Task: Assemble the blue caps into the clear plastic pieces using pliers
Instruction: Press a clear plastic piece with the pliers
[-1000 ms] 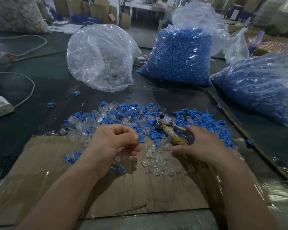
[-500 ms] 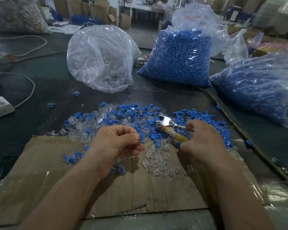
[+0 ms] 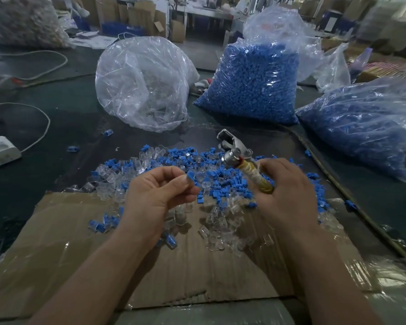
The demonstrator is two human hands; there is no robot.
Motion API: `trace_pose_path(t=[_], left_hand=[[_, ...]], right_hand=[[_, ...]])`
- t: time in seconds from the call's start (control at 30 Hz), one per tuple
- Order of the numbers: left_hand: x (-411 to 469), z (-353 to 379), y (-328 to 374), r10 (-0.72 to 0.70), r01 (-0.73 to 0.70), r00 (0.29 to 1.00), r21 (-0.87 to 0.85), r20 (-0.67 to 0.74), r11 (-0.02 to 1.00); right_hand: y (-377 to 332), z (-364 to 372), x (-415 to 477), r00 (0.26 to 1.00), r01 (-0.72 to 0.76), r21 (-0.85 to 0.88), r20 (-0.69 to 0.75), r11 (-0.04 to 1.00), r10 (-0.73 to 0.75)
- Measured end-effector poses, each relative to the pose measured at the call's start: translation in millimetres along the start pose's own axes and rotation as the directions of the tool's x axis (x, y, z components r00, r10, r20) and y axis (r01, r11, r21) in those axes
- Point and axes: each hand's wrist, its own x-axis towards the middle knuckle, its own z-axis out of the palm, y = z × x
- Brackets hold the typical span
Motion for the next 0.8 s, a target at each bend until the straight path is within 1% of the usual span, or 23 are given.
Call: trace_pose_path(t=[0.07, 0.17, 0.27, 0.37, 0.7, 0.8], left_hand=[[0, 1, -1, 0.02, -0.02, 1.0, -0.018, -0.013, 1.0], [0, 1, -2, 0.068, -0.069, 0.997, -0.041, -0.027, 0.997], [0, 0, -3, 0.117, -0.119, 0.992, -0.031, -0.045, 0.992], [0, 0, -4, 0.163, -0.163, 0.985, 0.001, -0.057, 0.987], [0, 0, -6, 0.202, -0.201, 0.978, 0.021, -0.061, 0.979], [-1, 1, -5, 0.209, -0.207, 0.976, 0.043, -0.059, 0.977]], right_hand=[[-3, 1, -2, 0.999, -0.021, 0.081, 0.047, 0.996, 0.018], [-9, 3, -3, 0.991, -0.001, 0.135, 0.134, 0.991, -0.017], [-17, 4, -6, 0.96, 0.034, 0.113, 0.272, 0.993, -0.063], [-23, 6, -9, 0.934, 0.062, 0.111, 0.345, 0.992, -0.097], [-26, 5, -9, 0.916, 0.051, 0.11, 0.391, 0.993, -0.091], [-25, 4, -9, 0.929, 0.131, 0.027, 0.345, 0.991, -0.132]])
